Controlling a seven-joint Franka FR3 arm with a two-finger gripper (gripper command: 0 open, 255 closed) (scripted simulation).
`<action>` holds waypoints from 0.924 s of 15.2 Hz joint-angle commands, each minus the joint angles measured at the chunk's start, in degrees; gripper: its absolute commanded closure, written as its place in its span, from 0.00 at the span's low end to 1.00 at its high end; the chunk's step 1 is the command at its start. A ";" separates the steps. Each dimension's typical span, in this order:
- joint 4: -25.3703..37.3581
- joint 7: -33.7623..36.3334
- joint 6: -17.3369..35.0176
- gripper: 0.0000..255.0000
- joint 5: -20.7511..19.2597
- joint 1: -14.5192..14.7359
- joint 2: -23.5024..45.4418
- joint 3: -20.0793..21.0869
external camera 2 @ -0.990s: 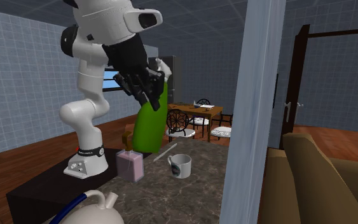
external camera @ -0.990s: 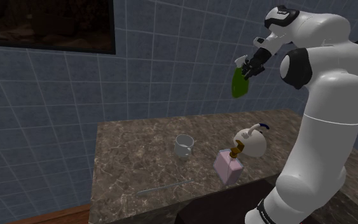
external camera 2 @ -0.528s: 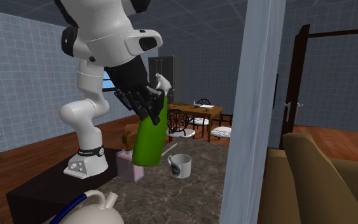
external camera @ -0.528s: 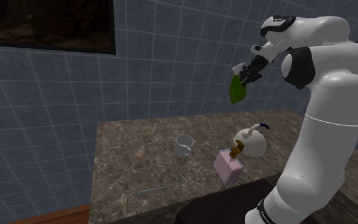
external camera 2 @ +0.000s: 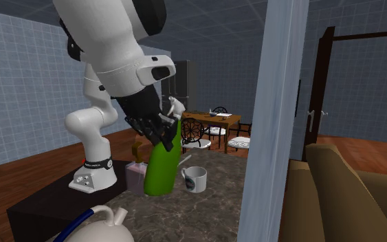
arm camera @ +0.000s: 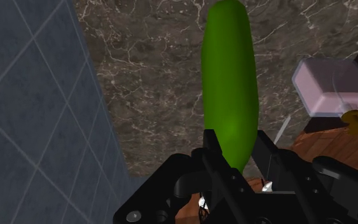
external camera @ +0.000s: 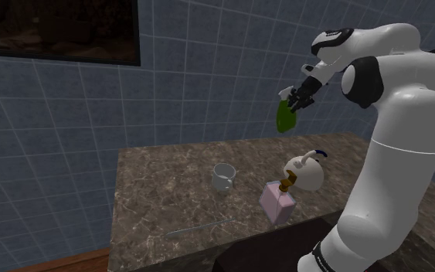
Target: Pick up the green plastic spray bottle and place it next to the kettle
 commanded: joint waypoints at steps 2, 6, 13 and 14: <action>-1.68 -1.00 1.78 1.00 0.31 0.11 0.49 0.13; -4.11 -2.31 4.21 1.00 0.69 0.35 1.01 0.31; -7.75 -4.75 8.16 1.00 1.82 0.45 2.47 0.78; -8.21 -5.11 8.69 1.00 2.03 0.44 2.73 0.86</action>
